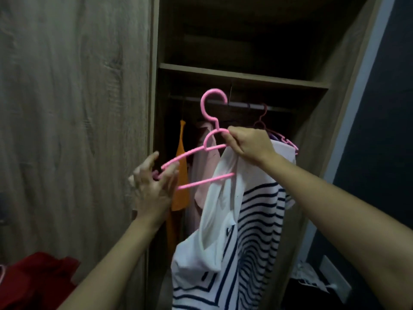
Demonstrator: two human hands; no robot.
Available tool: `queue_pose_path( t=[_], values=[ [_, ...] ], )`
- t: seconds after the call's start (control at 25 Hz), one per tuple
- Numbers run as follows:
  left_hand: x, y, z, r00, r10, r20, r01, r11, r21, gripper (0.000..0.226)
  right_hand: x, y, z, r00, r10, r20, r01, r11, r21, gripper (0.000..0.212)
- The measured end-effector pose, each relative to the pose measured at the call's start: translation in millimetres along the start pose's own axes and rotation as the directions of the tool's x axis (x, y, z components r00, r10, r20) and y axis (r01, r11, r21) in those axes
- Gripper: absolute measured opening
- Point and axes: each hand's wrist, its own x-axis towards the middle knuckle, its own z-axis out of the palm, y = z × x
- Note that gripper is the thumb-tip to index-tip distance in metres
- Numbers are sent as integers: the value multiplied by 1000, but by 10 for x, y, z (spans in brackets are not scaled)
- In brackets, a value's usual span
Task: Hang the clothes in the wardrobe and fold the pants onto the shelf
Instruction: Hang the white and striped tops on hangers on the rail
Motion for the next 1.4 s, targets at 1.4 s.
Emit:
queue_pose_path(
  t=[1.4],
  values=[
    [591,363,497,724,124,678,140,937,-321,40,-754,672,110,915,342,214,-382,905,186,34]
  ],
)
